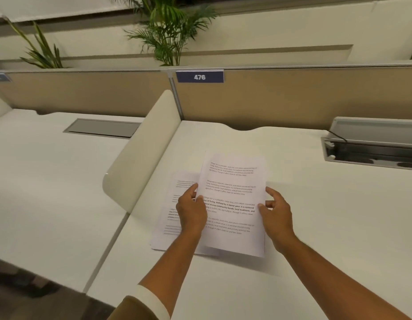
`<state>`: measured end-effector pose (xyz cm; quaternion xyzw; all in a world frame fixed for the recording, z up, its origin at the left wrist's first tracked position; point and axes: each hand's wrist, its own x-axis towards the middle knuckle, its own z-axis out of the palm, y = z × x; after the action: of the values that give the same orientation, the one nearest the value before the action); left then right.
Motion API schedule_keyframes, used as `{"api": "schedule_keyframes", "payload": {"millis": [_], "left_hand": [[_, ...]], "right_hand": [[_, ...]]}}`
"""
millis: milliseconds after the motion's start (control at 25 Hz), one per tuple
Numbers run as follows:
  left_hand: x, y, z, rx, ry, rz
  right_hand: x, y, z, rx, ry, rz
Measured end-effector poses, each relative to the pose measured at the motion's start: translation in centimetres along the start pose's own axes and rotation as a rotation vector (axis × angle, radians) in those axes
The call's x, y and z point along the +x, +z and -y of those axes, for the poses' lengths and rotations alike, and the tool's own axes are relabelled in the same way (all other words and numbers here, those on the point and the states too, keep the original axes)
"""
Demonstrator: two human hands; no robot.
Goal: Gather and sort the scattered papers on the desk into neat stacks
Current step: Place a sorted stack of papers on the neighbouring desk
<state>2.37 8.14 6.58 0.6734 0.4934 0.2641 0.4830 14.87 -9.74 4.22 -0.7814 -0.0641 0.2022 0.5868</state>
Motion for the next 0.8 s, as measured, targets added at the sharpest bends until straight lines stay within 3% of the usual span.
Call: {"api": "schedule_keyframes", "payload": {"millis": [600,800], "left_hand": [[5.8,-6.6,7.0,0.235,-0.143,-0.053],[6.4,-7.0,7.4,0.55,-0.141,0.011]], "right_hand": [[-0.9,11.1,0.3,-0.376,0.01,0.245],[-1.7,10.7,-0.7,-0.649,0.006,0.224]]}}
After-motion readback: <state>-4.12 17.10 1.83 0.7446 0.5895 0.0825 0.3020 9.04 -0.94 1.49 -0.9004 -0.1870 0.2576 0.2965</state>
